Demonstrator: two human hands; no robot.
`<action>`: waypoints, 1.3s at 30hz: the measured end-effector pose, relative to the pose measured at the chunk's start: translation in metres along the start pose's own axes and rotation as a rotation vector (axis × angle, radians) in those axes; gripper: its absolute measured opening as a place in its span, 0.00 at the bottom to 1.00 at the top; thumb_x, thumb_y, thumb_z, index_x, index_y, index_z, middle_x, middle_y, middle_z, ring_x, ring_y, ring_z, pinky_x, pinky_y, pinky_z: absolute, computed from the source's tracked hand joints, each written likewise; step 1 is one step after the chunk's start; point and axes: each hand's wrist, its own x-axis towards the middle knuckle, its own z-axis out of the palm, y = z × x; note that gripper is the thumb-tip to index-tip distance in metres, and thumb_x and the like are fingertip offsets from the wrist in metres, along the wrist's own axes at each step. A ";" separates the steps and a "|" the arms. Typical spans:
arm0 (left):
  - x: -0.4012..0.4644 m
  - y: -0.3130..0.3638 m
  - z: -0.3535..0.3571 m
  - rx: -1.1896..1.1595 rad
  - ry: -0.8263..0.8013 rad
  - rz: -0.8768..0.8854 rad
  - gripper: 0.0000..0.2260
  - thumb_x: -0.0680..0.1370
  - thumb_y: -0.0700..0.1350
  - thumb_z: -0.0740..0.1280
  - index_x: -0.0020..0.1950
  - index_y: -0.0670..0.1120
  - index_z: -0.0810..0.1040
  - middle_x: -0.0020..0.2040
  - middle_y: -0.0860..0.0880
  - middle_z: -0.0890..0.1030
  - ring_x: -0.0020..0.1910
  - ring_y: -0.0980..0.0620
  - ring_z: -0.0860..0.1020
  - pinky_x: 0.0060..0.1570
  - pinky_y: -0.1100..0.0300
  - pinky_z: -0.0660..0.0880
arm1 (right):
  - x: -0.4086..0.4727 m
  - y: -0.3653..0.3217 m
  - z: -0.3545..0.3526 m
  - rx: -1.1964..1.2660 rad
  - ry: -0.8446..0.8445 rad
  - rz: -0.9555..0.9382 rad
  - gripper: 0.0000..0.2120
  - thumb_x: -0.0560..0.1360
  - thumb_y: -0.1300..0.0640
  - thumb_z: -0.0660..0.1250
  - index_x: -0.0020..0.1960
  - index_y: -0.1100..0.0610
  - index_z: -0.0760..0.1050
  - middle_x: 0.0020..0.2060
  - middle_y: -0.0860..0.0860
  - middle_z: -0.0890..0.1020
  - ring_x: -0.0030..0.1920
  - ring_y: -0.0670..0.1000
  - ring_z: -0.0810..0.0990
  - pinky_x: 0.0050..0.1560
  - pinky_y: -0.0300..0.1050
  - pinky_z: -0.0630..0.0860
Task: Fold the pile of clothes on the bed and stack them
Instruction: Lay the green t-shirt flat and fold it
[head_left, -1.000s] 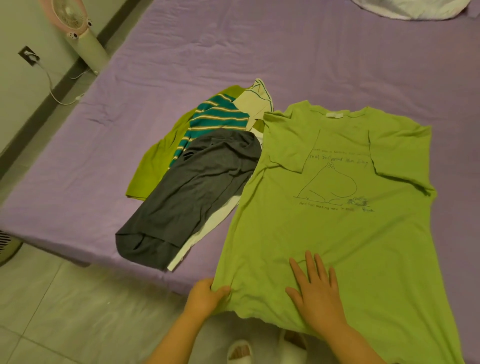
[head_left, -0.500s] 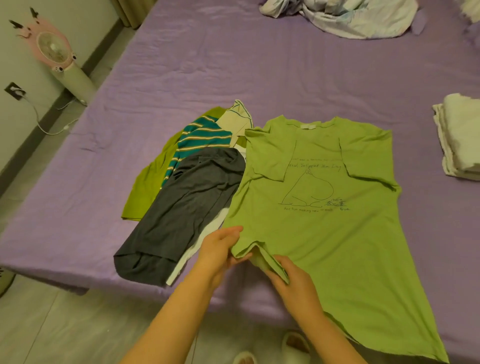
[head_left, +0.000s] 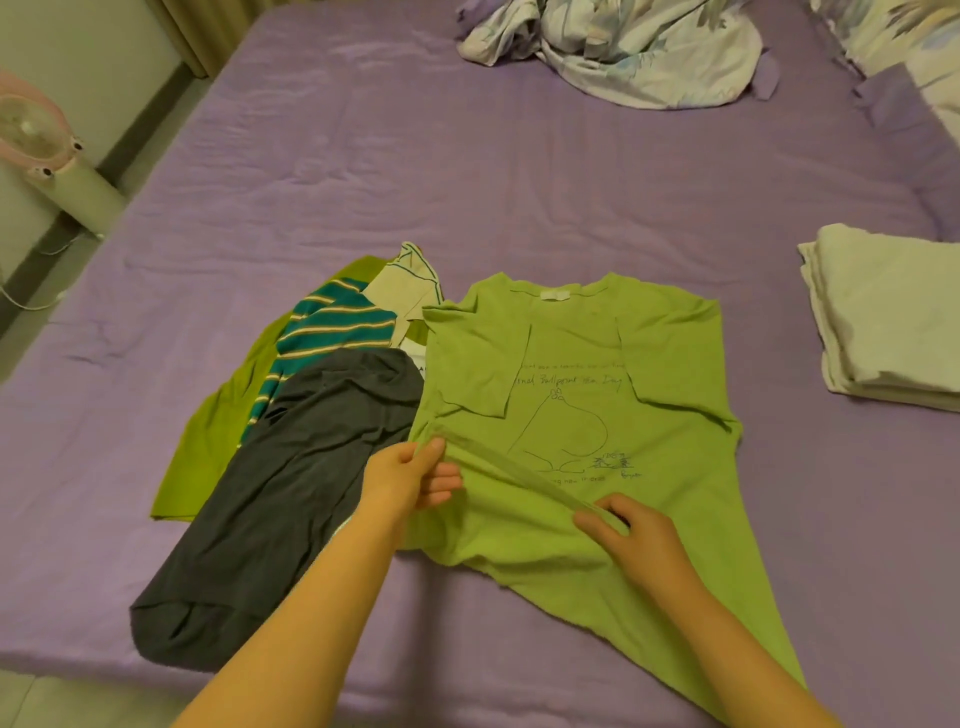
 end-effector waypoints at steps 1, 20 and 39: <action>0.008 0.006 0.000 0.013 0.027 0.014 0.07 0.79 0.43 0.67 0.45 0.40 0.77 0.33 0.44 0.83 0.28 0.53 0.81 0.28 0.63 0.79 | 0.007 0.001 -0.004 -0.033 -0.047 -0.014 0.05 0.72 0.52 0.72 0.42 0.54 0.79 0.37 0.46 0.81 0.40 0.45 0.77 0.40 0.32 0.69; 0.188 0.094 0.052 -0.270 0.059 -0.075 0.12 0.84 0.42 0.53 0.62 0.36 0.67 0.45 0.38 0.80 0.36 0.46 0.82 0.31 0.58 0.81 | 0.209 -0.040 -0.085 -0.441 0.157 0.117 0.11 0.76 0.45 0.65 0.42 0.53 0.74 0.37 0.52 0.80 0.44 0.56 0.79 0.41 0.48 0.71; 0.223 0.054 0.166 1.109 -0.092 0.883 0.21 0.77 0.38 0.64 0.71 0.44 0.71 0.72 0.39 0.67 0.72 0.38 0.64 0.70 0.41 0.61 | 0.337 -0.022 -0.102 -0.039 -0.042 0.084 0.16 0.72 0.57 0.73 0.57 0.59 0.76 0.42 0.44 0.78 0.43 0.42 0.75 0.43 0.33 0.68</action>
